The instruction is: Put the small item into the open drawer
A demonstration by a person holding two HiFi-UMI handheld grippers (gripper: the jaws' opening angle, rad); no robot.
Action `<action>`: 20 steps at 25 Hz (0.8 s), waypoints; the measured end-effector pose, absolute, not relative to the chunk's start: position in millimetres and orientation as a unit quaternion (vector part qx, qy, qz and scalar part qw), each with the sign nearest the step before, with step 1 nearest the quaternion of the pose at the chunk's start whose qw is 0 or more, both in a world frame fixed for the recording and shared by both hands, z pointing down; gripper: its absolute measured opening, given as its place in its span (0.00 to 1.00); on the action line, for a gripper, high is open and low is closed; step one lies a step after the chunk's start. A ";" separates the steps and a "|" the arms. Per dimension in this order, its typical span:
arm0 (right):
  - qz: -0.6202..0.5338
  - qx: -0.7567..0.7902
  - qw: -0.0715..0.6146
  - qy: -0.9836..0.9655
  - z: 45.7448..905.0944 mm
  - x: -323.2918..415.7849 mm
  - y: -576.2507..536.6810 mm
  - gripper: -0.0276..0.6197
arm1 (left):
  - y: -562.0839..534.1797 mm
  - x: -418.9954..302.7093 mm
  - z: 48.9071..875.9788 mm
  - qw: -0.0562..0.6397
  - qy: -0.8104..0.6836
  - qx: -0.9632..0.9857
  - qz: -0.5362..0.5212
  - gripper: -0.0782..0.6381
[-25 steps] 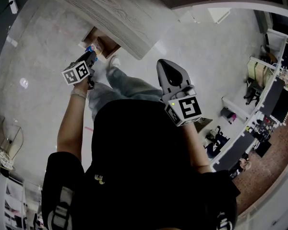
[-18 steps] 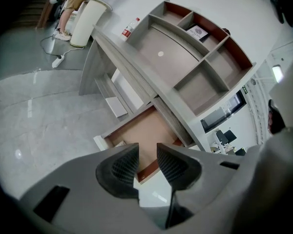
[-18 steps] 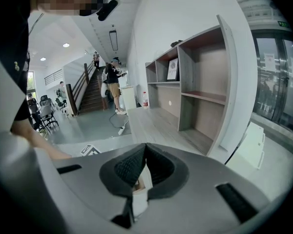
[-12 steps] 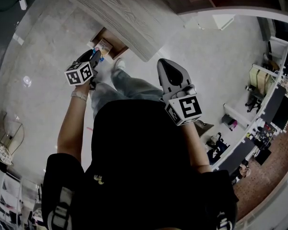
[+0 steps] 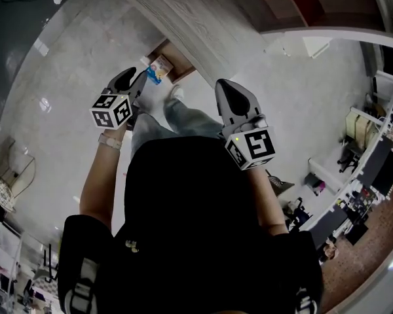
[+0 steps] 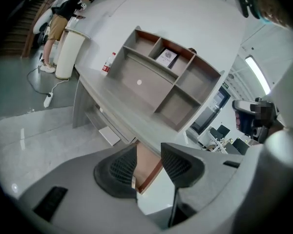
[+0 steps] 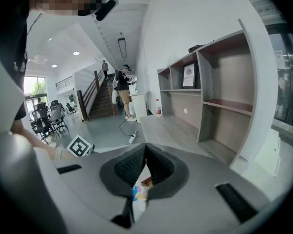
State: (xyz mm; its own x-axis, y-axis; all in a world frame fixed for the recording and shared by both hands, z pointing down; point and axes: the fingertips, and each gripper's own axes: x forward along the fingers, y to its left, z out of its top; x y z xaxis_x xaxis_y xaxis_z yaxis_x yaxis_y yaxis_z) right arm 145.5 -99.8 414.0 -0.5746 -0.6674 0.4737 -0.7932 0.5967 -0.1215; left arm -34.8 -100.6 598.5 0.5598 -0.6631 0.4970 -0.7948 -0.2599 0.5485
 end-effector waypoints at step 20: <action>0.142 0.364 0.135 -0.911 385.5 58.3 -105.8 0.06 | -68.1 -107.1 441.0 0.220 -0.525 0.817 0.088 0.11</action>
State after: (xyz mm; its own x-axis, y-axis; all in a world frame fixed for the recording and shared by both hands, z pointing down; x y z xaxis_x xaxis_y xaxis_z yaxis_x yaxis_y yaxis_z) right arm 58.3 -105.8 385.5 -0.6987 -0.6249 0.3482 -0.7012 0.6947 -0.1602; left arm -107.1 -68.1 441.0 0.4327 -0.8199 0.3747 -0.8973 -0.3515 0.2672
